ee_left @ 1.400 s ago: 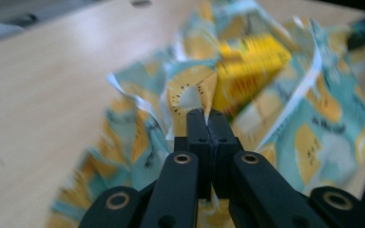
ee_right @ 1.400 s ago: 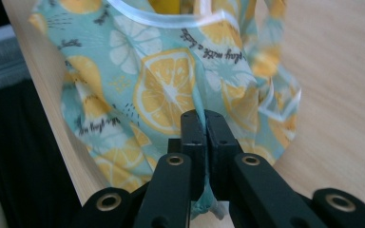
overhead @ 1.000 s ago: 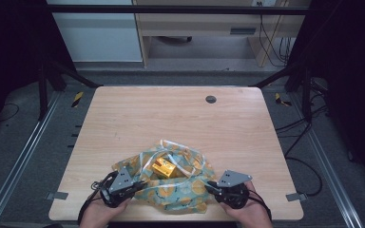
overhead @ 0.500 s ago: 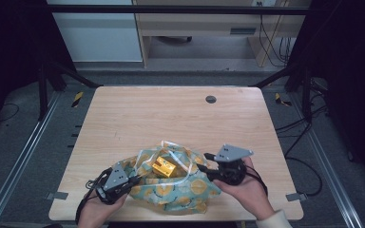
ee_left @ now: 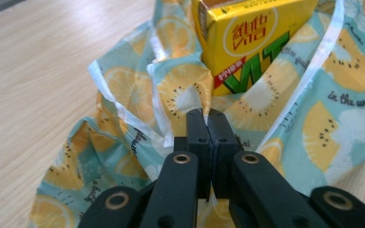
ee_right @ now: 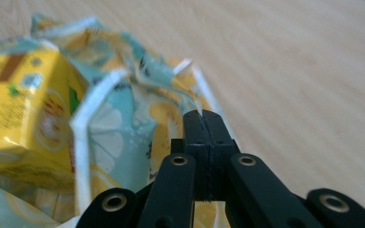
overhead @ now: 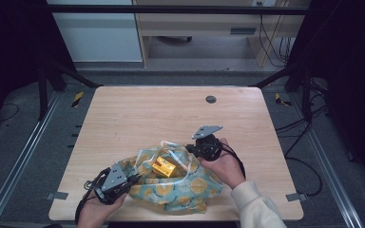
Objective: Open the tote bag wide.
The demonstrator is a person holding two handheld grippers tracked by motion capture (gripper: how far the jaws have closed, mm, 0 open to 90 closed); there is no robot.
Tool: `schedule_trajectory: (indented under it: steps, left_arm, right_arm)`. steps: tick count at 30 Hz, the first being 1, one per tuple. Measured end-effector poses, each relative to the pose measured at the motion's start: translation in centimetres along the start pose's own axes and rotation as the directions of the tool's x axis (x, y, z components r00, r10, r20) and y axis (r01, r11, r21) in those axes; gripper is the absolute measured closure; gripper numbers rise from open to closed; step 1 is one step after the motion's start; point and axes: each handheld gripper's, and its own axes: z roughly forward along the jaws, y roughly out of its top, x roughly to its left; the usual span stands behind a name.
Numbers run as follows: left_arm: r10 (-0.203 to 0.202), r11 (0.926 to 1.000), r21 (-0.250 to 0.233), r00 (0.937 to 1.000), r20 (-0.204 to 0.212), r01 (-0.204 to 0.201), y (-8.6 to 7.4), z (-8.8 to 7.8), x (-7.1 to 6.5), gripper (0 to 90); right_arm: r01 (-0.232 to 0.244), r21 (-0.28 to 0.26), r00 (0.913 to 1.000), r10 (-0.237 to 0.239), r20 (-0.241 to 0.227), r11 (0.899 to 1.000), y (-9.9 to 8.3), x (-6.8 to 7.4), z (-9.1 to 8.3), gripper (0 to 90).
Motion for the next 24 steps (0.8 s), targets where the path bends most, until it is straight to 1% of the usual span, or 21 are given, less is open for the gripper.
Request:
schedule_trajectory:
  steps: [1, 3, 5, 6, 7, 9, 11, 12, 14, 15, 17, 19, 21, 22, 23, 24]
  left_arm:
    - [-0.004, 1.0, -0.005, 1.0, -0.003, 0.004, 0.0, -0.1, 0.1, 90.0]
    - [-0.011, 0.9997, -0.023, 0.9998, -0.017, 0.011, 0.1, -0.3, 0.2, 90.0]
    - [-0.025, 0.9986, -0.048, 0.9992, -0.03, 0.023, 0.2, -0.6, 0.4, 90.0]
    - [-0.031, 0.9977, -0.061, 0.9989, -0.036, 0.029, 0.2, -0.8, 0.5, 90.0]
    - [-0.038, 0.9968, -0.071, 0.9987, -0.034, 0.036, 0.2, -0.9, 0.6, 89.8]
    - [-0.049, 0.9953, -0.085, 0.9987, -0.015, 0.047, 0.1, -1.1, 0.7, 89.7]
    - [-0.044, 0.9943, -0.097, 0.999, 0.001, 0.044, -0.1, -1.5, 0.7, 89.6]
    - [-0.048, 0.9935, -0.103, 0.9988, 0.01, 0.048, -0.2, -1.7, 0.6, 89.7]
    - [-0.044, 0.9934, -0.104, 0.9987, 0.027, 0.047, -0.3, -2.0, 0.5, 90.0]
    - [-0.035, 0.9944, -0.098, 0.9988, 0.033, 0.038, -0.3, -2.0, 0.4, 90.0]
    - [-0.011, 0.9966, -0.081, 0.9989, 0.044, 0.015, -0.3, -1.9, 0.1, 90.0]
    - [0.015, 0.9984, -0.055, 0.9979, 0.063, -0.012, -0.3, -1.6, -0.1, 90.0]
    - [0.033, 0.9992, -0.025, 0.9963, 0.079, -0.031, -0.3, -1.2, -0.4, 90.0]
    - [0.048, 0.9989, -0.003, 0.9947, 0.091, -0.048, -0.4, -0.8, -0.7, 90.0]
    - [0.057, 0.9983, 0.009, 0.9938, 0.096, -0.058, -0.4, -0.7, -0.8, 90.0]
    - [0.073, 0.9965, 0.031, 0.9922, 0.101, -0.077, -0.4, -0.4, -1.0, 90.0]
  right_arm:
    - [0.006, -0.029, 0.9998, -0.005, 0.017, 1.0, 0.3, 0.1, -0.9, 90.0]
    - [0.014, -0.08, 0.9996, -0.012, 0.027, 0.997, 0.7, 0.2, -2.3, 90.0]
    - [0.023, -0.124, 0.9988, -0.017, 0.046, 0.992, 1.0, 0.6, -4.1, 90.0]
    - [0.029, -0.151, 0.9987, -0.022, 0.046, 0.988, 1.1, 0.9, -4.9, 90.0]
    - [0.036, -0.175, 0.9986, -0.029, 0.044, 0.984, 1.1, 1.3, -5.8, 90.0]
    - [0.054, -0.212, 0.9981, -0.046, 0.041, 0.976, 0.7, 2.1, -7.4, 90.0]
    - [0.075, -0.231, 0.9971, -0.069, 0.032, 0.97, -0.1, 3.0, -8.7, 90.0]
    - [0.076, -0.242, 0.9971, -0.071, 0.028, 0.967, -0.7, 3.3, -9.2, 90.0]
    - [0.072, -0.252, 0.9973, -0.073, 0.005, 0.965, -2.2, 3.9, -10.0, 90.0]
    - [0.07, -0.252, 0.9973, -0.073, -0.003, 0.965, -2.8, 4.1, -10.1, 90.0]
    - [0.065, -0.239, 0.9971, -0.073, -0.023, 0.969, -4.6, 4.5, -10.2, 90.0]
    - [0.059, -0.218, 0.9973, -0.067, -0.03, 0.974, -6.1, 4.6, -10.0, 90.0]
    - [0.032, -0.205, 0.9982, -0.041, -0.044, 0.978, -7.4, 4.3, -9.7, 90.0]
    - [0.024, -0.196, 0.9983, -0.034, -0.048, 0.98, -7.8, 4.2, -9.5, 90.0]
    - [0.012, -0.181, 0.9984, -0.022, -0.052, 0.983, -8.4, 4.0, -9.1, 90.0]
    - [0.008, -0.175, 0.9984, -0.017, -0.055, 0.984, -8.7, 4.0, -8.9, 90.0]
